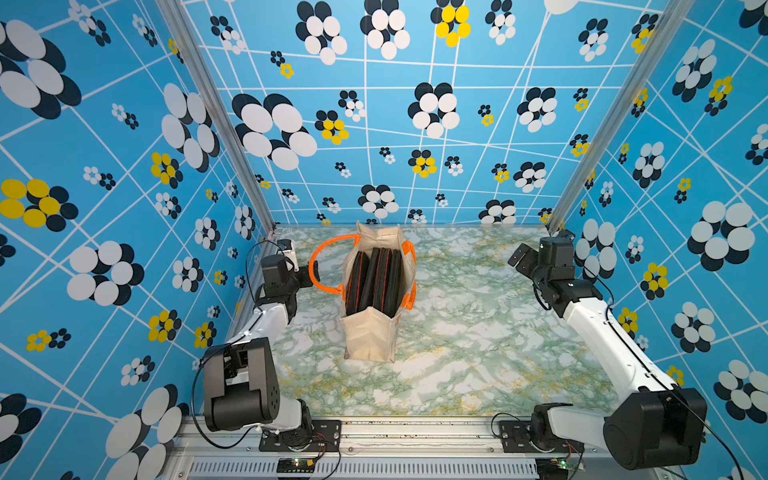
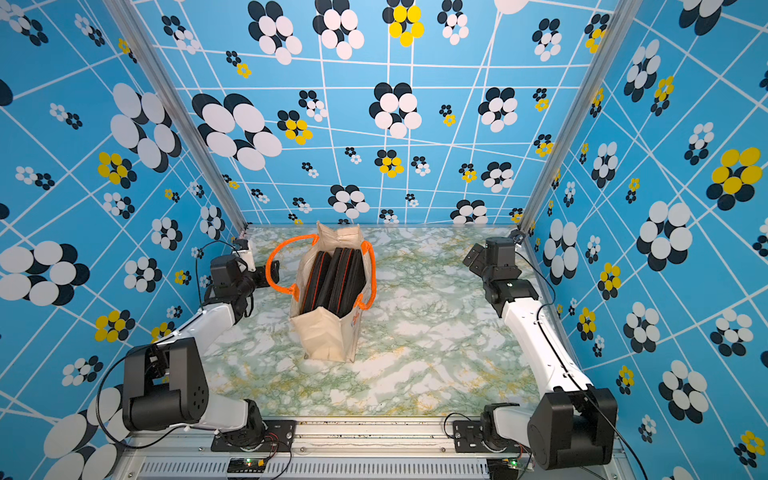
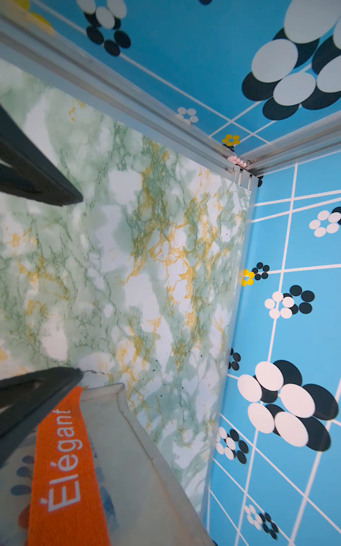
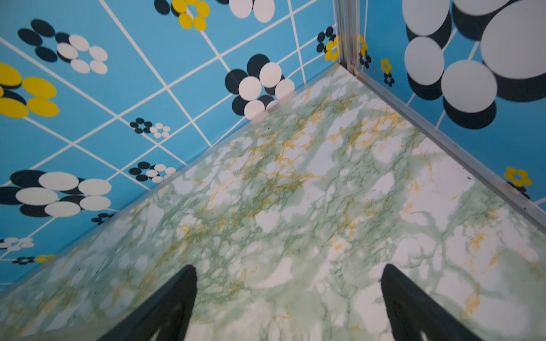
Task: Remove the ping pong set from the canvas bag
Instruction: Pick up the ping pong set from the canvas bag.
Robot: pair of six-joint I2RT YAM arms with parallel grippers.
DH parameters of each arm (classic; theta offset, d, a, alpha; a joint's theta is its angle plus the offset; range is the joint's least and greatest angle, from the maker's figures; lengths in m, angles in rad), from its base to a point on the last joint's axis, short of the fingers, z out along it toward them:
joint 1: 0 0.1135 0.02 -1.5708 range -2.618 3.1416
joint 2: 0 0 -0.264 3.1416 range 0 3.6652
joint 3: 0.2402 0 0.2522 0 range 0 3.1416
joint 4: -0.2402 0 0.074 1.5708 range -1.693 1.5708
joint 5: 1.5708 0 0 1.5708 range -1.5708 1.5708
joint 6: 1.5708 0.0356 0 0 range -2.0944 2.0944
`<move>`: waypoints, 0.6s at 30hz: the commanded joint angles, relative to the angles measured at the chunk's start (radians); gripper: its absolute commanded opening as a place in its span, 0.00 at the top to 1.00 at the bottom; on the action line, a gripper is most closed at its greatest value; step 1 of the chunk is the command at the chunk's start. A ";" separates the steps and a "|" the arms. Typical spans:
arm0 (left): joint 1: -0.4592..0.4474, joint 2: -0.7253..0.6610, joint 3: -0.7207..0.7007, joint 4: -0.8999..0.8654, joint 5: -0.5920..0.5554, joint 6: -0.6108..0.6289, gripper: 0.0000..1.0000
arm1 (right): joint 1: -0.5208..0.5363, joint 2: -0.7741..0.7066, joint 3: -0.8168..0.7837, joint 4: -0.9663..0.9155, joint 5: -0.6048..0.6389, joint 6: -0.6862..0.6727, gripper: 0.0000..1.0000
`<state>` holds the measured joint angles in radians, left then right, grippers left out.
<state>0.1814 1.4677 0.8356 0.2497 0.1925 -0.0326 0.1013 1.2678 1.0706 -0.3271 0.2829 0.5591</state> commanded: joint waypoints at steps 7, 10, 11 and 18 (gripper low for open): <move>0.081 0.176 0.234 -0.411 -0.275 0.213 0.15 | 0.222 0.106 0.328 -0.301 0.043 -0.029 0.01; 0.120 0.200 0.317 -0.537 -0.197 0.168 0.24 | 0.284 0.151 0.422 -0.344 0.034 -0.032 0.01; 0.128 0.195 0.335 -0.570 -0.154 0.153 0.27 | 0.300 0.163 0.449 -0.353 0.023 -0.033 0.02; 0.118 0.100 0.466 -0.745 0.158 0.055 0.26 | 0.454 0.280 0.688 -0.419 -0.045 -0.039 0.06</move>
<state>0.3138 1.6264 1.2335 -0.3691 0.1825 0.0727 0.5091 1.5200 1.6897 -0.6811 0.2745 0.5350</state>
